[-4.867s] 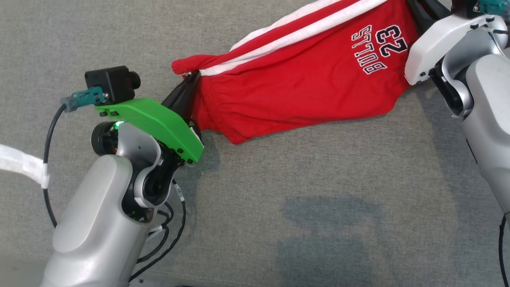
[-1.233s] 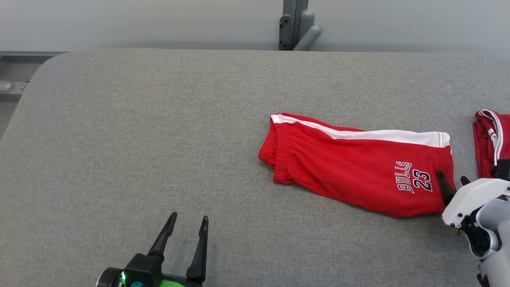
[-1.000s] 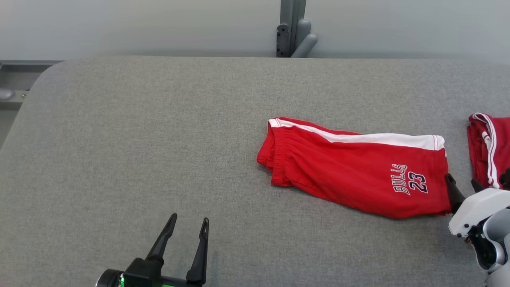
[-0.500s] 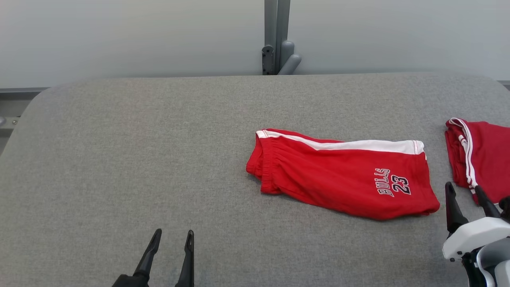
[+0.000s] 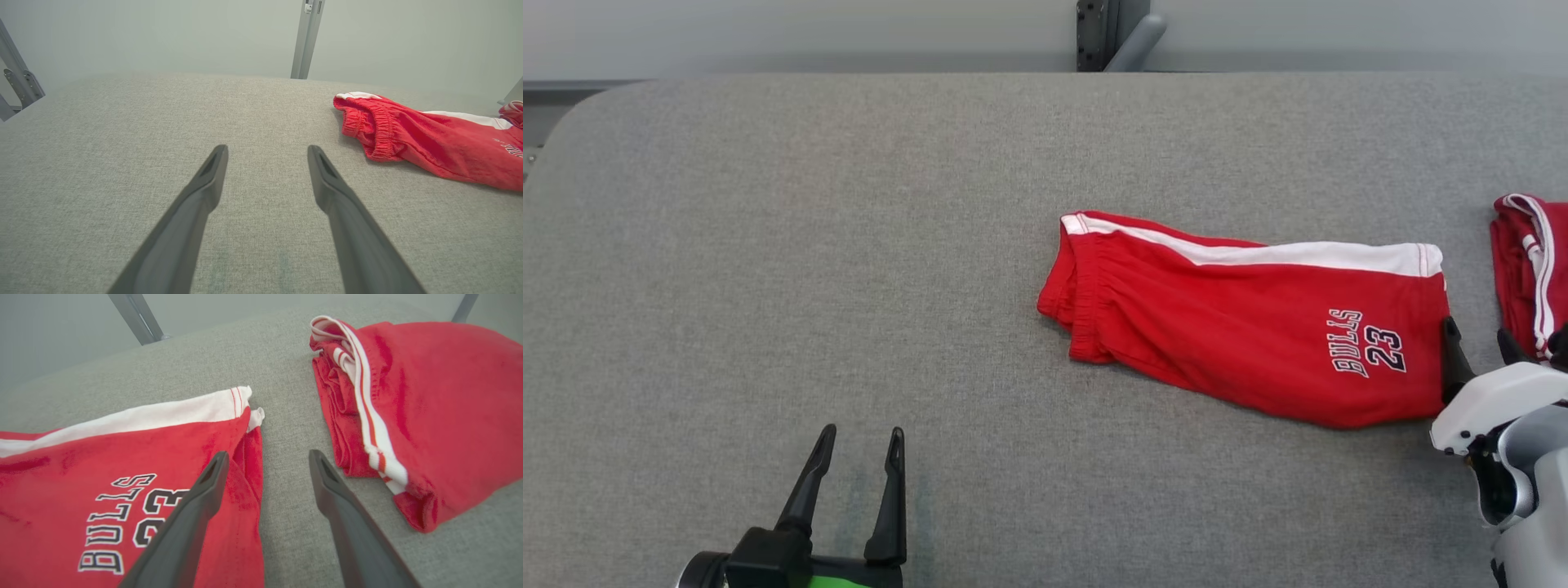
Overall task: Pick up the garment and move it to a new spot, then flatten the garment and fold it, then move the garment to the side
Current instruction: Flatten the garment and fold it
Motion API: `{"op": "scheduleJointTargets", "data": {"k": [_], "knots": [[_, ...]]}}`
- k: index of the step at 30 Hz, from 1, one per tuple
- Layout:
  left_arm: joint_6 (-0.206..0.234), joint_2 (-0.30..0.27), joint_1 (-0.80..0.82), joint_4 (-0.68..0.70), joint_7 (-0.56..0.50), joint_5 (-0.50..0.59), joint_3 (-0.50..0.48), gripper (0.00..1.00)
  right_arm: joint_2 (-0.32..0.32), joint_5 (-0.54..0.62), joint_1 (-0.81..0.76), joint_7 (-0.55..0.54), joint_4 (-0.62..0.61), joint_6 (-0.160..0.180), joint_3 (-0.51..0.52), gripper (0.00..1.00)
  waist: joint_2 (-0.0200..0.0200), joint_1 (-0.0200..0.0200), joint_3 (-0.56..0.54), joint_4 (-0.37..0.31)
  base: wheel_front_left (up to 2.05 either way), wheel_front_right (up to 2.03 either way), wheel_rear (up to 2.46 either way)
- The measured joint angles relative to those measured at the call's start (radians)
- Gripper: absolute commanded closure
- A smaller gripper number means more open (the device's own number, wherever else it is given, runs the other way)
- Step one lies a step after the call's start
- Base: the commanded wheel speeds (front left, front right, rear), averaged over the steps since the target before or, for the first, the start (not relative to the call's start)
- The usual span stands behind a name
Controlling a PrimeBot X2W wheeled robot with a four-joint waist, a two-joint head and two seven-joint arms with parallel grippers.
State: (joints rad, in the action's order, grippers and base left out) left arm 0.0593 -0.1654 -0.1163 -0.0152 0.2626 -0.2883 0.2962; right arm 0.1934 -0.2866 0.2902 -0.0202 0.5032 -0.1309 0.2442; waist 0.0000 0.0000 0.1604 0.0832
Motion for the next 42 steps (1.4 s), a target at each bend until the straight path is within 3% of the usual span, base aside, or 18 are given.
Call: {"op": "scheduleJointTargets", "data": {"k": [8, 9, 10, 11, 15, 18, 25, 28, 31, 35, 39, 42], "knots": [[-0.015, 0.017, 0.032, 0.007, 0.0, 0.026, -0.024, 0.0, -0.021, 0.007, 0.105, 0.041, 0.186, 0.0, -0.029, 0.0, 0.0, 0.0, 0.089, 0.015, 0.0, 0.0, 0.0], [-0.016, 0.019, 0.033, 0.007, 0.0, 0.027, -0.026, 0.0, -0.02, 0.002, 0.114, 0.048, 0.2, 0.0, -0.034, 0.18, 0.0, 0.0, 0.095, 0.016, 0.0, 0.0, 0.0], [-0.016, 0.02, 0.035, 0.006, 0.0, 0.028, -0.028, 0.0, -0.02, -0.007, 0.126, 0.054, 0.212, 0.001, -0.043, 0.76, 0.0, 0.0, 0.1, 0.017, 0.0, 0.0, 0.0], [-0.016, 0.022, 0.036, 0.006, 0.0, 0.029, -0.032, 0.0, -0.019, -0.017, 0.132, 0.067, 0.22, 0.001, -0.053, 1.0, 0.0, 0.0, 0.102, 0.018, 0.0, 0.0, 0.0], [-0.02, 0.038, 0.035, -0.003, 0.0, 0.035, -0.035, 0.0, -0.008, -0.09, 0.154, 0.084, 0.238, 0.001, -0.141, 1.0, 0.0, 0.0, 0.093, 0.004, 0.0, 0.0, 0.0], [-0.026, 0.055, 0.035, -0.012, 0.0, 0.035, -0.035, 0.0, 0.037, -0.138, 0.168, 0.077, 0.224, 0.0, -0.174, 1.0, 0.0, 0.0, 0.079, -0.008, 0.0, 0.0, 0.0], [-0.047, 0.088, 0.035, -0.037, 0.0, 0.03, -0.029, 0.0, 0.253, -0.159, 0.183, 0.007, 0.175, 0.0, -0.184, 1.0, 0.0, 0.0, 0.02, -0.017, 0.0, 0.0, 0.0], [-0.05, 0.097, 0.032, -0.052, 0.0, 0.024, -0.026, 0.0, 0.293, -0.156, 0.188, -0.033, 0.12, 0.0, -0.185, 1.0, 0.0, 0.0, -0.007, -0.009, 0.0, 0.0, 0.0], [-0.05, 0.106, 0.013, -0.061, 0.0, 0.015, -0.028, 0.0, 0.262, -0.161, 0.187, -0.072, 0.027, 0.0, -0.23, 1.0, 0.0, 0.0, -0.03, 0.004, 0.0, 0.0, 0.0], [-0.051, 0.112, -0.007, -0.067, 0.0, 0.007, -0.023, 0.0, 0.152, -0.15, 0.17, -0.122, -0.077, 0.0, -0.303, 1.0, 0.0, 0.0, -0.047, 0.028, 0.0, 0.0, 0.0], [-0.059, 0.114, -0.005, -0.074, 0.0, 0.007, 0.0, 0.0, 0.012, -0.092, 0.142, -0.144, -0.083, 0.0, -0.335, 1.0, 0.0, 0.0, -0.045, 0.054, 0.0, 0.0, 0.0], [-0.063, 0.114, 0.008, -0.081, 0.0, 0.007, 0.008, 0.0, -0.052, -0.024, 0.126, -0.134, -0.041, 0.0, -0.325, 1.0, 0.0, 0.0, -0.04, 0.078, 0.0, 0.0, 0.0]]}}
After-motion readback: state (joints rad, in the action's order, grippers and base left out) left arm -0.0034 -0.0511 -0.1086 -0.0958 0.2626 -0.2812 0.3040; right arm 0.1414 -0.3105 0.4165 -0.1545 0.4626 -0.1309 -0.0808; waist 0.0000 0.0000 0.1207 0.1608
